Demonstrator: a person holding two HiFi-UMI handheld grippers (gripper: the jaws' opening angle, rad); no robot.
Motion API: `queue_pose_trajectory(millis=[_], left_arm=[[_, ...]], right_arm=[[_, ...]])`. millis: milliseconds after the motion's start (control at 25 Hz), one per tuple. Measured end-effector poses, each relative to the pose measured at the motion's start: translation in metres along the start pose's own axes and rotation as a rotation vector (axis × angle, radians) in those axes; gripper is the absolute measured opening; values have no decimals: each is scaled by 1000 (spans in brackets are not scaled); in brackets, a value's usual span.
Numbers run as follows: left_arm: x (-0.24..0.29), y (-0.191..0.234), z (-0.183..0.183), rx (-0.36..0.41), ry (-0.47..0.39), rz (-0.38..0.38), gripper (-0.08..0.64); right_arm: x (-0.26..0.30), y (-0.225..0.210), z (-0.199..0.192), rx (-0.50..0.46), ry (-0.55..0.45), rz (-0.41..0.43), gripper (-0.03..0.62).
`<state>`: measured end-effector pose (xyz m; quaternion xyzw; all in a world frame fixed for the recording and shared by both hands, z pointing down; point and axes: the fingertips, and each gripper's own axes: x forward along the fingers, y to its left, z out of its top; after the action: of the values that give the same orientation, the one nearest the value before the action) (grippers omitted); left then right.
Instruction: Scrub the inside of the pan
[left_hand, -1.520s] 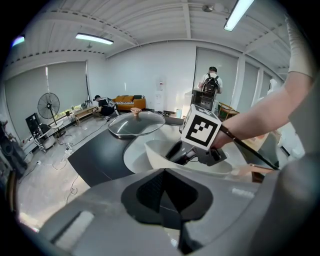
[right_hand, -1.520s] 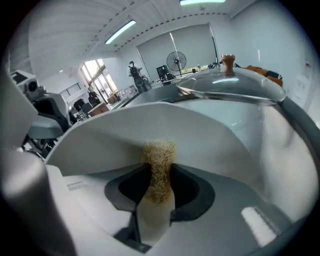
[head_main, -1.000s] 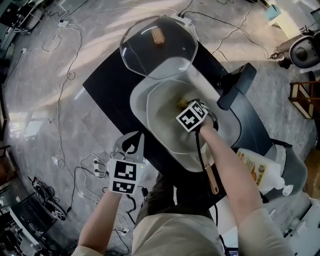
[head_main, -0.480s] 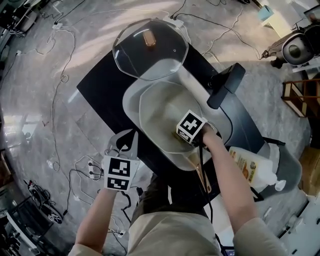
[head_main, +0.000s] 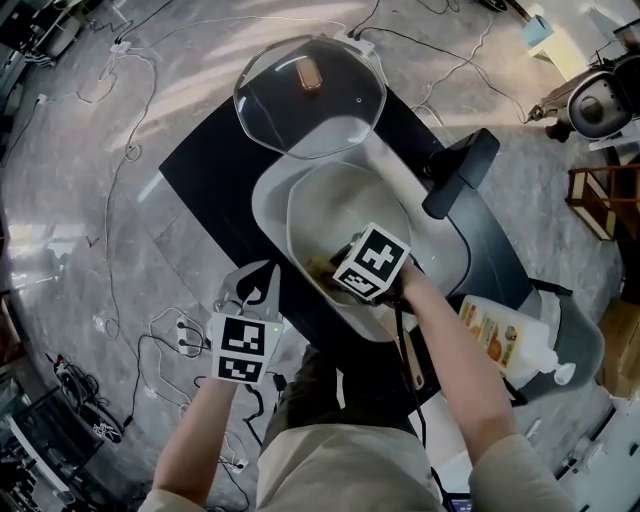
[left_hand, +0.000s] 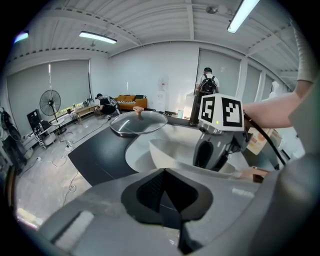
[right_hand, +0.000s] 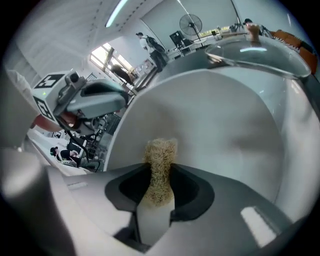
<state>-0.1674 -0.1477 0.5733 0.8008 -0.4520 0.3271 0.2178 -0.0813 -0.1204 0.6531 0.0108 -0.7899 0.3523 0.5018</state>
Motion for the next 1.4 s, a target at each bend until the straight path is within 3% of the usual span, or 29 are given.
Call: queue_pose_trajectory(millis=[240, 400, 480, 600, 720, 880, 1000, 1240, 1400], left_arm=[[1, -2, -1, -9, -4, -1, 2], [-1, -3, -5, -9, -2, 0, 2], [-3, -2, -8, -9, 3, 1, 2], [-5, -3, -12, -12, 13, 0, 2], [-4, -4, -11, -15, 15, 1, 2], [-6, -8, -11, -13, 18, -7, 2], [-7, -8, -9, -7, 16, -3, 2], [-4, -15, -3, -8, 9, -14, 2], [-6, -19, -4, -11, 7, -15, 2]], right_arm=[[14, -31, 48, -27, -191, -101, 126], [12, -73, 64, -2, -291, -260, 127], [11, -93, 65, -26, -281, -369, 127], [10, -117, 51, -117, -173, -526, 126], [7, -137, 27, -116, -61, -589, 126], [11, -144, -24, -59, 94, -566, 126], [13, -132, -57, -13, 180, -477, 124], [1, -69, -78, 35, 206, -215, 123], [7, -22, -50, -5, 90, -60, 121]])
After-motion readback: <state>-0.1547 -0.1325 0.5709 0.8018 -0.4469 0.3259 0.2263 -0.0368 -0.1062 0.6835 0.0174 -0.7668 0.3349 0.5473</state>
